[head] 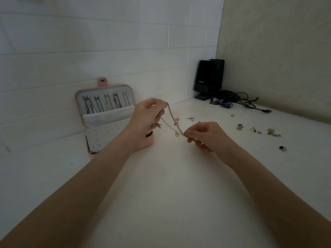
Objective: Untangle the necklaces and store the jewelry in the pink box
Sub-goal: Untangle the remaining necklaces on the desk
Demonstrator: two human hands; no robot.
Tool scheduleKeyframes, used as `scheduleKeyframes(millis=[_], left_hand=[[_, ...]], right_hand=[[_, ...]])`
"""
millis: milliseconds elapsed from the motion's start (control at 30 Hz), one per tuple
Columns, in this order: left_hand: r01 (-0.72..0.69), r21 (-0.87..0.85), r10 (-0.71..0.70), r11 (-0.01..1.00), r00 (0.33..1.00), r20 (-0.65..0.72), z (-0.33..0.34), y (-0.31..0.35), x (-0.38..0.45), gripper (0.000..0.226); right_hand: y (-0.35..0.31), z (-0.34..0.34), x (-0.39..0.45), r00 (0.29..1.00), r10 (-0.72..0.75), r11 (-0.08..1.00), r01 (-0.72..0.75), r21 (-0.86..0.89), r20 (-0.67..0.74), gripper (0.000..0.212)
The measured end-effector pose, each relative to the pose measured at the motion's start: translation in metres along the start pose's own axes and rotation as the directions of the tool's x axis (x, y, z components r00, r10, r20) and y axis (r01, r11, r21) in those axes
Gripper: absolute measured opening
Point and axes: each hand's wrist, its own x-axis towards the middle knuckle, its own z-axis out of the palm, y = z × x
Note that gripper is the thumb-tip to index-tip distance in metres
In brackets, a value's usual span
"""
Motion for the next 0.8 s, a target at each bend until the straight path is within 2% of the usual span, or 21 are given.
scheduleKeyframes(millis=[67, 100, 133, 200, 300, 367, 500, 567, 667, 733, 800], left_hand=[[-0.104, 0.21, 0.092, 0.972, 0.994, 0.066, -0.001, 0.001, 0.001, 0.013], [-0.163, 0.286, 0.129, 0.944, 0.982, 0.136, -0.001, 0.003, 0.001, 0.013], [-0.22, 0.354, 0.15, 0.909, 0.965, 0.215, 0.0, 0.005, 0.0, 0.014], [-0.31, 0.456, 0.159, 0.834, 0.927, 0.339, 0.002, 0.008, -0.001, 0.012], [-0.395, 0.51, 0.188, 0.764, 0.893, 0.409, 0.004, 0.008, 0.001, 0.011], [-0.427, 0.539, 0.22, 0.726, 0.887, 0.407, 0.004, 0.007, 0.003, 0.008], [-0.422, 0.62, 0.249, 0.661, 0.903, 0.349, -0.007, 0.009, 0.008, 0.005], [-0.417, 0.711, 0.238, 0.566, 0.909, 0.342, -0.017, 0.009, 0.012, 0.01], [-0.417, 0.828, 0.293, 0.375, 0.901, 0.321, -0.026, 0.004, 0.018, 0.019], [-0.368, 0.845, 0.373, 0.387, 0.901, 0.222, -0.03, 0.003, 0.02, 0.021], [-0.317, 0.815, 0.412, 0.485, 0.905, 0.107, -0.032, 0.004, 0.02, 0.021]], right_hand=[[0.002, 0.003, 0.002, 0.995, -0.099, 0.975, 0.091, -0.201, -0.03, 0.008], [0.001, 0.004, 0.002, 0.991, -0.129, 0.967, 0.121, -0.223, -0.021, 0.011], [0.0, 0.005, 0.001, 0.99, -0.143, 0.973, 0.141, -0.184, 0.004, 0.015], [-0.006, 0.004, -0.002, 0.985, -0.138, 0.99, 0.137, 0.019, 0.1, 0.025], [-0.013, 0.004, -0.008, 0.962, -0.124, 0.966, 0.06, 0.252, 0.245, 0.025], [-0.015, 0.004, -0.009, 0.972, -0.102, 0.967, 0.046, 0.251, 0.213, 0.017], [-0.009, -0.005, -0.002, 0.993, -0.074, 0.982, 0.088, 0.164, -0.09, 0.009], [-0.003, -0.012, 0.003, 0.971, -0.101, 0.985, 0.128, 0.113, -0.216, 0.008], [0.003, -0.016, 0.008, 0.932, -0.165, 0.984, 0.178, 0.012, -0.322, 0.007], [0.003, -0.014, 0.008, 0.932, -0.202, 0.979, 0.195, -0.053, -0.301, 0.007], [0.003, -0.009, 0.008, 0.948, -0.213, 0.976, 0.195, -0.096, -0.236, 0.006]])
